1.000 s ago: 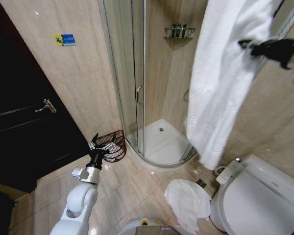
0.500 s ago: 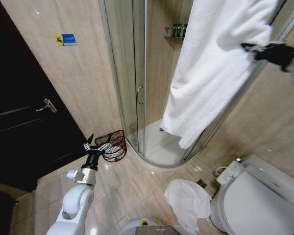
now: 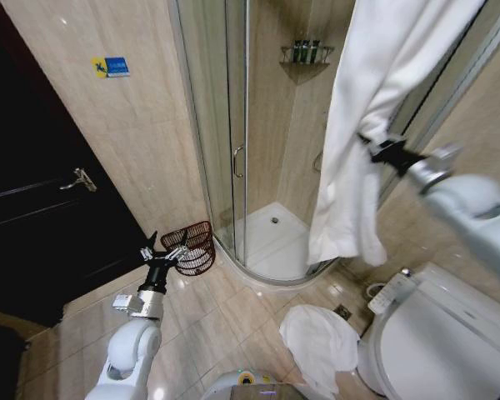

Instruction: Discard the used towel into the hamper.

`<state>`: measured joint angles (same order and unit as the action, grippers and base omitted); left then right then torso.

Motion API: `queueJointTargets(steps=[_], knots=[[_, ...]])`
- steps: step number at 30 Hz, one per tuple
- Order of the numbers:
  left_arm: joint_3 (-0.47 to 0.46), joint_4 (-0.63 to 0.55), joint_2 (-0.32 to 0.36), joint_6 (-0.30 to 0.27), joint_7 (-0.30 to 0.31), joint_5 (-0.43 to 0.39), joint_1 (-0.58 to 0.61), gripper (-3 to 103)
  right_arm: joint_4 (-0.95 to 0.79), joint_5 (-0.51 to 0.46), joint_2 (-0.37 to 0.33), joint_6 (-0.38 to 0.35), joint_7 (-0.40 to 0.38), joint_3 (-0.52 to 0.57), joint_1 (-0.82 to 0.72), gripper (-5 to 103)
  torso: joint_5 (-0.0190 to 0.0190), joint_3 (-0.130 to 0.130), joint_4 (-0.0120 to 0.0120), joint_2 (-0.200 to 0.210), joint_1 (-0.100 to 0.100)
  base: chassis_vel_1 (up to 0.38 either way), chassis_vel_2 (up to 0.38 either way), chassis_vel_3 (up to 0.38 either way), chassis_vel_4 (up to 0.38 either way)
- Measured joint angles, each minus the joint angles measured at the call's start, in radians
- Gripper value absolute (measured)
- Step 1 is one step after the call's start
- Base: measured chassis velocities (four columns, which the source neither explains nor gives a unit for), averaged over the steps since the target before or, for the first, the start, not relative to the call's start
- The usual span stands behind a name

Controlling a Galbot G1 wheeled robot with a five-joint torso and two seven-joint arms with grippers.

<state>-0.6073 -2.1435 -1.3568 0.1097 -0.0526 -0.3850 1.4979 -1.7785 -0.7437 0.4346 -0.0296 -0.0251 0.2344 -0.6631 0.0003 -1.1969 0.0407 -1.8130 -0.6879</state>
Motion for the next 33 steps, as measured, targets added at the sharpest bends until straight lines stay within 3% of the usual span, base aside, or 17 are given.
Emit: queueJointTargets(steps=[6,11,15,17,19,20,23,24,25,26,27,28,30,33], knots=[[-0.002,0.005,0.005,-0.005,0.002,-0.001,-0.006,100,-0.085,0.055,0.097,-0.041,-0.005,0.139,-0.196,7,-0.0002,0.0,0.0001,0.0,0.0,0.0,0.0,0.0,0.0],[0.01,0.013,0.002,-0.009,0.001,0.008,-0.016,100,-0.253,0.047,0.183,-0.169,-0.042,0.32,-0.423,7,-0.0008,0.0,-0.0003,0.0,0.0,0.0,0.0,0.0,0.0],[0.013,0.011,0.001,-0.012,0.001,0.012,-0.017,100,-0.31,0.022,0.206,-0.224,-0.07,0.365,-0.485,7,-0.0009,0.001,-0.0004,0.0,0.001,0.0,0.0,0.0,0.0],[0.018,0.009,-0.001,-0.014,0.001,0.019,-0.017,100,-0.367,-0.03,0.223,-0.286,-0.108,0.4,-0.53,7,-0.0001,0.001,-0.0003,0.0,0.001,0.0,0.0,0.0,0.0],[0.023,0.007,-0.005,-0.014,0.001,0.025,-0.015,100,-0.44,-0.167,0.233,-0.398,-0.177,0.431,-0.565,7,-0.0012,0.001,-0.0003,0.0,0.001,0.0,0.0,0.0,0.0],[0.023,0.007,-0.005,-0.014,0.001,0.025,-0.015,100,-0.44,-0.167,0.233,-0.398,-0.177,0.431,-0.565,7,-0.0012,0.001,-0.0003,0.0,0.001,0.0,0.0,0.0,0.0],[0.026,0.003,-0.006,-0.014,0.001,0.028,-0.011,100,-0.498,-0.348,0.236,-0.504,-0.315,0.421,-0.6,7,-0.0005,0.001,0.0,0.0,0.001,0.0,0.0,0.0,0.0],[0.027,0.001,-0.006,-0.014,0.001,0.029,-0.01,100,-0.531,-0.534,0.239,-0.629,-0.453,0.417,-0.618,7,-0.0003,0.001,-0.0001,0.0,0.001,0.0,0.0,0.0,0.0],[0.027,-0.001,-0.005,-0.015,0.001,0.029,-0.01,100,-0.546,-0.655,0.24,-0.678,-0.543,0.415,-0.627,7,-0.0001,0.0,-0.0001,0.0,0.001,0.0,0.0,0.0,0.0],[0.027,-0.001,-0.005,-0.015,0.001,0.029,-0.01,100,-0.546,-0.655,0.24,-0.678,-0.543,0.415,-0.627,7,-0.0001,0.0,-0.0001,0.0,0.001,0.0,0.0,0.0,0.0],[0.026,-0.004,-0.003,-0.015,0.001,0.029,-0.01,100,-0.563,-0.82,0.241,-0.706,-0.658,0.401,-0.636,7,-0.0002,0.0,-0.0003,0.0,0.001,0.0,0.0,0.0,0.0],[0.026,-0.007,-0.002,-0.016,0.001,0.028,-0.01,100,-0.568,-0.909,0.242,-0.713,-0.723,0.386,-0.637,7,-0.0004,0.001,-0.0003,0.0,0.001,0.0,0.0,0.0,0.0],[0.025,-0.008,0.0,-0.018,0.001,0.028,-0.011,100,-0.565,-0.965,0.247,-0.717,-0.761,0.364,-0.629,7,-0.0003,0.0,-0.0004,0.0,0.001,0.0,0.0,0.0,0.0],[0.024,-0.009,0.002,-0.019,0.001,0.026,-0.015,100,-0.54,-0.925,0.259,-0.717,-0.752,0.322,-0.586,7,-0.0001,0.0,-0.0003,0.0,0.001,0.0,0.0,0.0,0.0]])
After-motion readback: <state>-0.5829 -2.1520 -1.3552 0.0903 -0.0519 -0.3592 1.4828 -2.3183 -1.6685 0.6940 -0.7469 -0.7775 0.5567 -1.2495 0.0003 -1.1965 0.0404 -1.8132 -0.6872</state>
